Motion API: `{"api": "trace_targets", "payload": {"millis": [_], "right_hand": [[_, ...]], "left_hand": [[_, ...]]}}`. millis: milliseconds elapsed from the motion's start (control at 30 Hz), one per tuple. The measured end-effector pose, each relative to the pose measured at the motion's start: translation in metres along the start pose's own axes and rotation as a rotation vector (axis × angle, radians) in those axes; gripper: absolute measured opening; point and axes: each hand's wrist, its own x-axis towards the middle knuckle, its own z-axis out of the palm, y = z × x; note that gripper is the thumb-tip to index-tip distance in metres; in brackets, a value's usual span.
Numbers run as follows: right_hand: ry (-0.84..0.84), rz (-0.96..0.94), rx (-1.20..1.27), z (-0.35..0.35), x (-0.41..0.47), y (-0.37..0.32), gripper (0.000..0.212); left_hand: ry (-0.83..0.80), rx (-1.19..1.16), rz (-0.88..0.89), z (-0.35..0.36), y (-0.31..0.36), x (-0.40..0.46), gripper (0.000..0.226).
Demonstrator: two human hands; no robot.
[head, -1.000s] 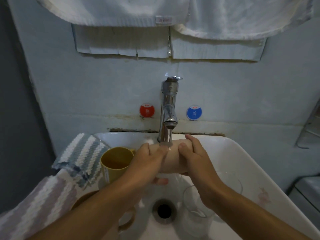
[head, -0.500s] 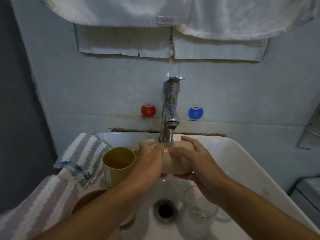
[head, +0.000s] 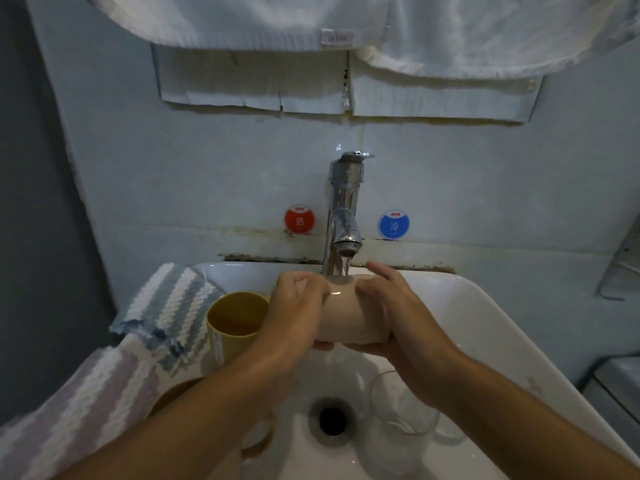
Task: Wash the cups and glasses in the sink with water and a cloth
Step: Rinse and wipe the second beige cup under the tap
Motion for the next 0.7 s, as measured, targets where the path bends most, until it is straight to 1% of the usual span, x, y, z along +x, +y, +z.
{"api": "trace_targets", "payload": {"millis": [100,233,333,400,467,567,633,700], "right_hand": [[-0.015,0.042,0.004,-0.0016,-0.0012,0.0002,0.028],[0.032,0.028,0.042,-0.0003,-0.0009,0.0013,0.018],[0.087,0.079,0.087,0.002,0.0002,0.004,0.025],[0.096,0.101,0.087,0.0031,0.0008,0.005,0.03],[0.062,0.104,0.07,0.0038,-0.0004,0.0034,0.029],[-0.015,0.041,-0.051,0.0027,-0.0019,0.0023,0.028],[-0.032,0.028,-0.089,0.0015,-0.002,0.0036,0.039],[-0.038,0.038,-0.093,0.0012,-0.0015,0.0047,0.045]], "left_hand": [[0.007,0.012,-0.009,0.0027,0.0008,0.0031,0.021],[0.015,-0.03,-0.079,0.0027,0.0019,0.0046,0.017],[-0.032,-0.089,-0.111,-0.0014,0.0002,-0.001,0.019],[-0.025,-0.141,-0.134,-0.003,-0.0008,-0.0013,0.018],[-0.003,-0.151,-0.13,-0.003,-0.0007,-0.0009,0.02],[0.021,-0.133,-0.127,-0.0017,-0.0024,-0.0003,0.027],[0.024,-0.12,-0.132,-0.0002,-0.0035,-0.0005,0.031],[0.029,-0.139,-0.135,0.0003,-0.0032,-0.0007,0.032]]}}
